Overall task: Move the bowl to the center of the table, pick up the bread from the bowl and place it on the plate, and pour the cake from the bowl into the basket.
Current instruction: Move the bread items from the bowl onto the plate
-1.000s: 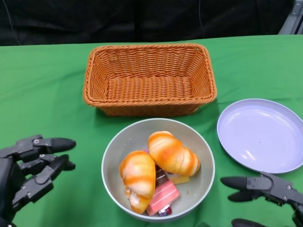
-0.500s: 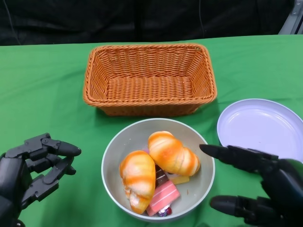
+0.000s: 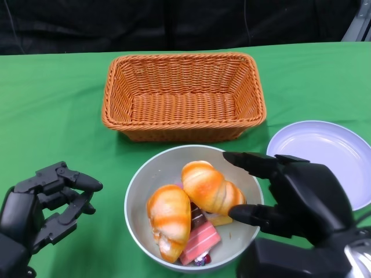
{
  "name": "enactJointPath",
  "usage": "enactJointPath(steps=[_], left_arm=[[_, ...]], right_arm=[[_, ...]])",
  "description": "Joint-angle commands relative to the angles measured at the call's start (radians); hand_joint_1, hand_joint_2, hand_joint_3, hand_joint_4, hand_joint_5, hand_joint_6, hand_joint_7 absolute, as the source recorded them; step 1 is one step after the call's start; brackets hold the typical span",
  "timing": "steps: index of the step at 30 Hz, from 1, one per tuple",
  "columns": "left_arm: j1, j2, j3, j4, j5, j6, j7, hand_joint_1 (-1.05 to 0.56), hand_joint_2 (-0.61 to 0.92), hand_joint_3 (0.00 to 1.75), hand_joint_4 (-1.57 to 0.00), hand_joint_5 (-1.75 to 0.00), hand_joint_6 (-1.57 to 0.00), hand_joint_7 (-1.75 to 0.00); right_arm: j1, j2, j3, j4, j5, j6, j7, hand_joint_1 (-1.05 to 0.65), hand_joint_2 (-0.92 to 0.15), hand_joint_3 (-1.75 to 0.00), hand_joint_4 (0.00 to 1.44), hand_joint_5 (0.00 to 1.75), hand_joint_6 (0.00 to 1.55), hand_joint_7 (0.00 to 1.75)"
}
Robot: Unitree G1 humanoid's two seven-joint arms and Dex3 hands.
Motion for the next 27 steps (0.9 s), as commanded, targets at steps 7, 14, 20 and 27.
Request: enactJointPath(steps=[7, 14, 20, 27], left_arm=[[-0.009, 0.009, 0.000, 0.020, 0.020, -0.024, 0.031, -0.02, 0.87, 0.43, -0.76, -1.40, -0.84, -1.01], [-0.015, 0.008, 0.000, 0.031, 0.016, -0.029, 0.038, -0.01, 0.87, 0.43, -0.75, -1.40, -0.84, -1.00], [-0.012, 0.015, -0.003, 0.026, 0.021, -0.026, 0.036, -0.02, 0.88, 0.44, -0.75, -1.41, -0.84, -1.01], [-0.009, 0.013, -0.007, 0.024, 0.027, -0.035, 0.038, -0.01, 0.83, 0.53, -0.76, -1.43, -0.85, -1.03]], right_arm=[[-0.102, 0.027, 0.090, 0.161, -0.101, 0.075, -0.052, -0.78, -0.92, -0.10, 0.59, 0.16, 0.53, 0.00], [-0.142, 0.036, 0.154, 0.225, -0.142, 0.132, -0.034, -0.80, -0.92, -0.13, 0.58, 0.11, 0.51, 0.00], [-0.196, 0.041, 0.224, 0.322, -0.220, 0.182, -0.034, -0.84, -0.92, -0.17, 0.52, 0.05, 0.45, 0.00], [-0.257, 0.049, 0.303, 0.465, -0.328, 0.210, -0.171, -0.84, -0.92, -0.15, 0.51, 0.04, 0.42, 0.00]])
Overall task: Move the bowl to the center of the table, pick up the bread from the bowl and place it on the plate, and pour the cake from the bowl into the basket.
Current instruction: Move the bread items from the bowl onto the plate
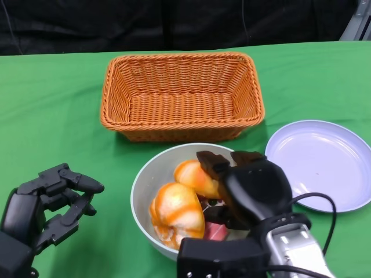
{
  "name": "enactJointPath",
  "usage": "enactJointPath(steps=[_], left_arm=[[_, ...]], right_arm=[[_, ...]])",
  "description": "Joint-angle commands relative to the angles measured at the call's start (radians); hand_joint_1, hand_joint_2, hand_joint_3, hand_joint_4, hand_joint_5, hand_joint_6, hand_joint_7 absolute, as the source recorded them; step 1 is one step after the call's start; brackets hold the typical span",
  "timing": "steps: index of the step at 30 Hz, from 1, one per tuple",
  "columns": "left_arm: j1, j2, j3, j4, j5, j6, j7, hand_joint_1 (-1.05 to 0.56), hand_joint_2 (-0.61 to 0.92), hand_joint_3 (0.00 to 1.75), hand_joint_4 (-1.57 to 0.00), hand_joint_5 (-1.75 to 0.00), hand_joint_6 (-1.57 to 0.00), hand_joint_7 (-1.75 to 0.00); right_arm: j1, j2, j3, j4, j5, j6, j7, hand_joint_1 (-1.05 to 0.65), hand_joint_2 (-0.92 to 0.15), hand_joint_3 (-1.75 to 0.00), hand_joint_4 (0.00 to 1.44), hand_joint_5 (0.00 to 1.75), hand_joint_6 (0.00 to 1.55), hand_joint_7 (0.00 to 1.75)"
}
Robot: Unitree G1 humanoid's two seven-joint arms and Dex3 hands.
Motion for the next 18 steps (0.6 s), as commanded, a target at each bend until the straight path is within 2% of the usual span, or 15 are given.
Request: enactJointPath(steps=[1, 6, 8, 9, 10, 11, 12, 13, 14, 16, 17, 18], left_arm=[[-0.001, 0.013, 0.002, -0.008, 0.004, -0.008, 0.015, -0.01, 0.83, 0.55, -0.76, -1.43, -0.85, -1.03], [0.000, 0.012, -0.001, -0.007, 0.009, -0.012, 0.017, 0.00, 0.82, 0.57, -0.77, -1.44, -0.85, -1.02], [0.001, 0.011, -0.002, -0.011, 0.014, -0.015, 0.019, 0.00, 0.81, 0.58, -0.77, -1.45, -0.86, -1.02], [0.002, 0.011, -0.002, -0.014, 0.016, -0.014, 0.020, 0.00, 0.80, 0.59, -0.77, -1.45, -0.86, -1.03], [0.003, 0.010, -0.002, -0.016, 0.017, -0.014, 0.020, 0.00, 0.80, 0.59, -0.77, -1.45, -0.86, -1.03], [0.001, 0.010, -0.002, -0.011, 0.014, -0.015, 0.019, 0.00, 0.80, 0.59, -0.77, -1.45, -0.86, -1.03], [-0.001, 0.011, -0.001, -0.007, 0.013, -0.016, 0.018, 0.00, 0.80, 0.60, -0.77, -1.46, -0.86, -1.03], [-0.003, 0.011, -0.001, -0.002, 0.015, -0.019, 0.020, 0.01, 0.80, 0.61, -0.76, -1.46, -0.85, -1.03], [-0.005, 0.012, 0.000, 0.001, 0.017, -0.020, 0.021, 0.01, 0.79, 0.61, -0.76, -1.45, -0.85, -1.03], [-0.005, 0.014, -0.001, 0.004, 0.018, -0.020, 0.023, 0.01, 0.79, 0.61, -0.76, -1.45, -0.85, -1.03], [-0.006, 0.015, -0.001, 0.004, 0.017, -0.020, 0.022, 0.00, 0.78, 0.62, -0.77, -1.45, -0.85, -1.03], [-0.006, 0.016, -0.001, 0.004, 0.017, -0.019, 0.022, 0.00, 0.78, 0.62, -0.77, -1.45, -0.85, -1.03]], right_arm=[[-0.016, -0.001, 0.028, 0.063, -0.031, 0.016, -0.044, -0.84, -0.92, -0.16, 0.51, 0.04, 0.42, 0.00], [-0.031, -0.004, 0.046, 0.123, -0.016, -0.004, -0.137, -0.75, -0.92, -0.11, 0.59, 0.07, 0.45, 0.02], [-0.025, -0.008, 0.039, 0.139, 0.018, -0.039, -0.199, -0.61, -0.91, -0.05, 0.79, 0.16, 0.55, 0.05], [-0.024, -0.010, 0.037, 0.148, 0.032, -0.055, -0.227, -0.57, -0.91, -0.04, 0.84, 0.19, 0.58, 0.05], [-0.024, -0.013, 0.036, 0.155, 0.042, -0.064, -0.245, -0.52, -0.91, -0.02, 0.88, 0.29, 0.62, 0.05], [-0.026, -0.018, 0.033, 0.167, 0.054, -0.081, -0.273, -0.49, -0.92, -0.01, 0.84, 0.46, 0.64, 0.03], [-0.028, -0.025, 0.029, 0.177, 0.067, -0.100, -0.301, -0.40, -0.92, -0.01, 0.74, 0.92, 0.75, 0.06], [-0.030, -0.031, 0.024, 0.188, 0.080, -0.123, -0.333, -0.35, -0.92, -0.01, 0.67, 1.16, 0.83, 0.11], [-0.032, -0.036, 0.021, 0.197, 0.091, -0.139, -0.357, -0.31, -0.92, -0.01, 0.62, 1.36, 0.86, 0.23], [-0.038, -0.043, 0.017, 0.214, 0.109, -0.170, -0.402, -0.29, -0.92, -0.01, 0.59, 1.46, 0.76, 0.52], [-0.041, -0.046, 0.013, 0.222, 0.119, -0.188, -0.423, -0.30, -0.92, -0.04, 0.60, 1.45, 0.76, 0.64], [-0.044, -0.049, 0.011, 0.229, 0.126, -0.201, -0.439, -0.31, -0.92, -0.05, 0.60, 1.44, 0.76, 0.69]])
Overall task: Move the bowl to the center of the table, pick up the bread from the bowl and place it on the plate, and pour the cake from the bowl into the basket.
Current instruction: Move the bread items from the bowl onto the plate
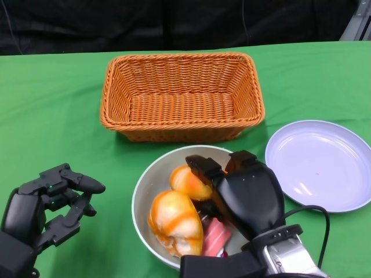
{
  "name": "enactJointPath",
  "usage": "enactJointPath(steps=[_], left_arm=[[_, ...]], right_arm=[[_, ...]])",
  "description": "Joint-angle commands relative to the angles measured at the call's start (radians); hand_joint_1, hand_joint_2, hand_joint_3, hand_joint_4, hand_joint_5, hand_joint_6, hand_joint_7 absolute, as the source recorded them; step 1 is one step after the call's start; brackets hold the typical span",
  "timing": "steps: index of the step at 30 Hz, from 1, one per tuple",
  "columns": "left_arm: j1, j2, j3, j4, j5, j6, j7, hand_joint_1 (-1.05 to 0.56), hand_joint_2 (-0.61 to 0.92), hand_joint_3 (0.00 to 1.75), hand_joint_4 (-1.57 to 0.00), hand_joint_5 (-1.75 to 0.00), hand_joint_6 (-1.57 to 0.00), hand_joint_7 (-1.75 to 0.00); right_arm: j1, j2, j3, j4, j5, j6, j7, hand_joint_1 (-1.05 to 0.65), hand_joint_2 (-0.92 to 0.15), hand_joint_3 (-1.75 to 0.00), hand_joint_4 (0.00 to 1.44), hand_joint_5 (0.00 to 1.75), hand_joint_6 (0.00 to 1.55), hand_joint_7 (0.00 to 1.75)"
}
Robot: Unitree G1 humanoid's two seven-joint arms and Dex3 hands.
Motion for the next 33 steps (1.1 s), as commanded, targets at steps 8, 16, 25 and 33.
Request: enactJointPath(steps=[8, 16, 25, 33], left_arm=[[-0.018, 0.022, 0.005, 0.032, -0.004, -0.021, 0.006, 0.01, 0.78, 0.65, -0.77, -1.45, -0.85, -1.02], [-0.027, 0.027, 0.003, 0.049, 0.006, -0.028, 0.013, -0.01, 0.78, 0.62, -0.77, -1.44, -0.86, -1.01], [-0.040, 0.026, 0.000, 0.070, -0.004, -0.036, 0.007, 0.00, 0.78, 0.63, -0.77, -1.45, -0.86, -1.01], [-0.046, 0.030, -0.002, 0.082, -0.003, -0.036, 0.009, 0.01, 0.77, 0.64, -0.77, -1.44, -0.86, -1.01]], right_arm=[[-0.021, -0.046, -0.064, 0.011, 0.122, -0.150, -0.102, -0.34, -0.92, -0.03, 0.69, 1.29, 0.82, 0.80], [0.002, -0.075, -0.131, -0.092, 0.208, -0.235, -0.093, -0.29, -0.88, 0.00, 0.76, 1.21, 1.02, 0.42], [0.086, -0.098, -0.251, -0.273, 0.369, -0.344, -0.026, -0.23, -0.91, -0.01, 0.74, 1.29, 0.99, 0.49], [0.191, -0.178, -0.431, -0.371, 0.442, -0.341, 0.062, -0.17, -0.88, 0.00, 0.77, 1.19, 1.00, 0.50]])
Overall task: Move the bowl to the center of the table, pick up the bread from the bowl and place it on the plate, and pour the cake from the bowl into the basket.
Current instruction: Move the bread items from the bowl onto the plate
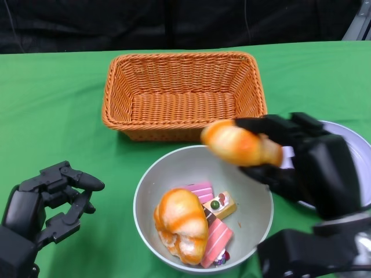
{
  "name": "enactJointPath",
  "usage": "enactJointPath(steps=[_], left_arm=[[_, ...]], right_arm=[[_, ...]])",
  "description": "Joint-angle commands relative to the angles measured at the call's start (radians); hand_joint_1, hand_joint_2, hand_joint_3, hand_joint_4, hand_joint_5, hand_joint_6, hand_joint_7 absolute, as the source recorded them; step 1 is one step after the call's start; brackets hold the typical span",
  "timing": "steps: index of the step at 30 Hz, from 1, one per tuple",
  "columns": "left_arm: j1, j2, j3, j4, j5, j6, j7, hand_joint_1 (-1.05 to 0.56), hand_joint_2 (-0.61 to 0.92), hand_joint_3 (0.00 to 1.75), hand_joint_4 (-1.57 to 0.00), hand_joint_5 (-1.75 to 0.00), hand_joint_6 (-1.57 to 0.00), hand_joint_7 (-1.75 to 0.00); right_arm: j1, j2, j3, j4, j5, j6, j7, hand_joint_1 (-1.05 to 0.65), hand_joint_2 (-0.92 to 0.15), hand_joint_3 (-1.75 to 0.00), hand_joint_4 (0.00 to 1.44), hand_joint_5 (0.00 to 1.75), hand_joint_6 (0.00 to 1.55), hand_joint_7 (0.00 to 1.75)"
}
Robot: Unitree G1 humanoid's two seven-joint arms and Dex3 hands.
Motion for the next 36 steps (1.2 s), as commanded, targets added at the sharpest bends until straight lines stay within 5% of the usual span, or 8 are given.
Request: enactJointPath(steps=[1, 14, 20, 30, 36], left_arm=[[-0.011, 0.018, 0.004, 0.018, -0.002, -0.010, 0.005, 0.02, 0.77, 0.65, -0.77, -1.45, -0.86, -1.01], [-0.026, 0.046, 0.015, 0.055, -0.035, -0.017, -0.022, 0.02, 0.79, 0.62, -0.77, -1.43, -0.85, -1.01], [-0.028, 0.052, 0.019, 0.063, -0.038, -0.024, -0.030, 0.03, 0.81, 0.60, -0.75, -1.44, -0.84, -1.01], [-0.025, 0.056, 0.022, 0.070, -0.034, -0.026, -0.025, 0.02, 0.82, 0.56, -0.74, -1.42, -0.84, -1.00], [-0.015, 0.058, 0.021, 0.056, -0.032, -0.022, -0.023, 0.02, 0.83, 0.54, -0.74, -1.41, -0.84, -0.98]], right_arm=[[0.028, -0.043, -0.073, 0.002, 0.014, -0.004, 0.001, -0.17, -0.88, 0.00, 0.78, 1.19, 1.00, 0.50], [0.068, -0.078, -0.225, 0.190, 0.025, 0.021, -0.061, -0.13, -0.84, -0.01, 0.82, 1.10, 1.08, 0.31], [0.037, -0.067, -0.215, 0.289, 0.021, 0.052, -0.082, -0.15, -0.85, -0.01, 0.80, 1.11, 1.09, 0.26], [-0.159, -0.017, -0.162, 0.691, 0.051, 0.016, -0.232, -0.17, -0.88, -0.01, 0.78, 1.10, 1.13, 0.11], [-0.207, -0.013, -0.106, 0.789, 0.061, 0.054, -0.191, -0.21, -0.91, -0.01, 0.74, 0.99, 1.11, 0.06]])
